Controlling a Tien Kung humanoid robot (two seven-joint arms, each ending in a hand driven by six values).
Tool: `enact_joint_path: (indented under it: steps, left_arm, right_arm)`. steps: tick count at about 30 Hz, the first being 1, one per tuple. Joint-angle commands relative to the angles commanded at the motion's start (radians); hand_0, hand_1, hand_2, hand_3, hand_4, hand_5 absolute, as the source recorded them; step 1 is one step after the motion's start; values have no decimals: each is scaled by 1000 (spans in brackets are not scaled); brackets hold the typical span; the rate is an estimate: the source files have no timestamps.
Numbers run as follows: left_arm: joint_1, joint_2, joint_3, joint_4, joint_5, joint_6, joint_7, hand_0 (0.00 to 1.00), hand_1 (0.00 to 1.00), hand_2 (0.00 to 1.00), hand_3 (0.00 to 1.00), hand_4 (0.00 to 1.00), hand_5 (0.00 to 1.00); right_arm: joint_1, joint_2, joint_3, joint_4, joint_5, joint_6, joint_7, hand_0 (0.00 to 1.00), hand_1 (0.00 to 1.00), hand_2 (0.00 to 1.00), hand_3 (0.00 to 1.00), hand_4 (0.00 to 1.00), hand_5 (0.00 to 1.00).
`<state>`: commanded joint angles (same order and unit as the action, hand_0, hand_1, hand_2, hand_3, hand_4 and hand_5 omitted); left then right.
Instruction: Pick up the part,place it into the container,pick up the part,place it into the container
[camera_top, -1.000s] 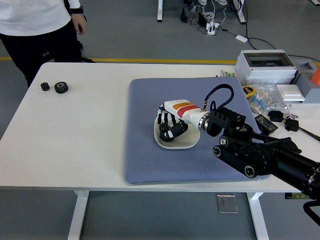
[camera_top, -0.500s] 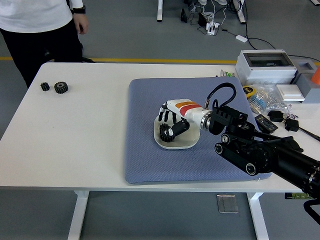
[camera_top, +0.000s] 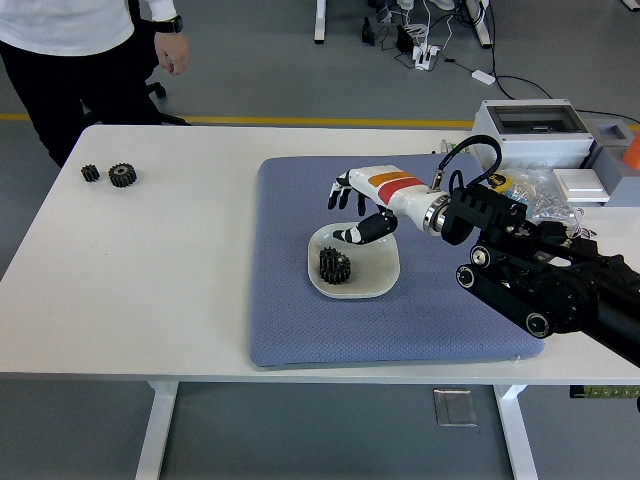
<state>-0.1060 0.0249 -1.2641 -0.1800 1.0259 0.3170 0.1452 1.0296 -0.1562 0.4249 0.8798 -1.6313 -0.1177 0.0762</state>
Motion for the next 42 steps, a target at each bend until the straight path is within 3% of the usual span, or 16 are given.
enact_joint_path:
  steps: [5, 8, 9, 11, 14, 15, 20, 21, 26, 27, 32, 33, 42]
  left_arm:
    - [2, -1, -6, 0, 1, 2, -1, 636, 596, 667, 557, 652, 565]
    - [2, -3, -8, 0, -1, 3, -3, 636, 596, 667, 557, 652, 565]
    - [2, -3, -9, 0, -2, 3, -4, 634, 597, 668, 557, 652, 565]
    - [1, -3, -10, 0, -3, 4, -5, 634, 597, 668, 557, 652, 565]
    - [2, -5, -13, 0, -1, 4, -5, 634, 597, 668, 557, 652, 565]
    - [2, -5, -14, 0, 0, 4, -5, 635, 600, 668, 557, 652, 564]
    - [5, -8, -20, 0, 7, 3, -3, 635, 600, 668, 557, 652, 564]
    - [6, -8, -21, 0, 10, 3, -3, 634, 601, 667, 557, 651, 564]
    - [6, -10, -26, 0, 18, 2, -2, 634, 601, 667, 557, 651, 564]
    - [6, -10, -26, 0, 19, 2, -3, 634, 602, 667, 558, 650, 565]
    - [8, -11, -33, 0, 23, 2, -6, 634, 602, 667, 558, 650, 565]
    - [8, -12, -35, 0, 25, 3, -6, 634, 604, 666, 558, 651, 565]
    - [14, -15, -52, 0, 46, 1, -4, 633, 608, 667, 557, 651, 567]
  right_arm:
    - [-11, -53, 74, 21, 15, -16, -7, 175, 384, 556, 583, 838, 229]
    - [-35, -90, 122, 5, 103, -35, -9, 175, 384, 556, 583, 838, 229]
    - [-44, -102, 135, -3, 142, -39, -8, 334, 515, 683, 658, 998, 510]
    - [-61, -126, 162, -20, 225, -41, -3, 334, 515, 683, 658, 998, 510]
    - [-92, -167, 221, -31, 349, -14, -7, 334, 515, 683, 658, 998, 510]
    - [-101, -179, 238, -30, 394, -2, -6, 625, 681, 796, 816, 998, 691]
    - [-152, -239, 331, -18, 602, 84, 22, 625, 681, 796, 816, 998, 691]
    - [-162, -249, 348, -17, 648, 99, 22, 722, 727, 820, 835, 998, 802]
    - [-220, -297, 444, -23, 851, 183, 9, 722, 727, 820, 835, 998, 802]
    - [-232, -302, 463, -26, 890, 196, 7, 800, 767, 832, 853, 998, 891]
    - [-288, -316, 546, -40, 1098, 235, 11, 800, 767, 832, 853, 998, 891]
    - [-300, -318, 561, -43, 1137, 241, 14, 881, 817, 854, 868, 998, 953]
    - [-352, -318, 605, -79, 1481, 262, 18, 900, 829, 864, 873, 998, 953]
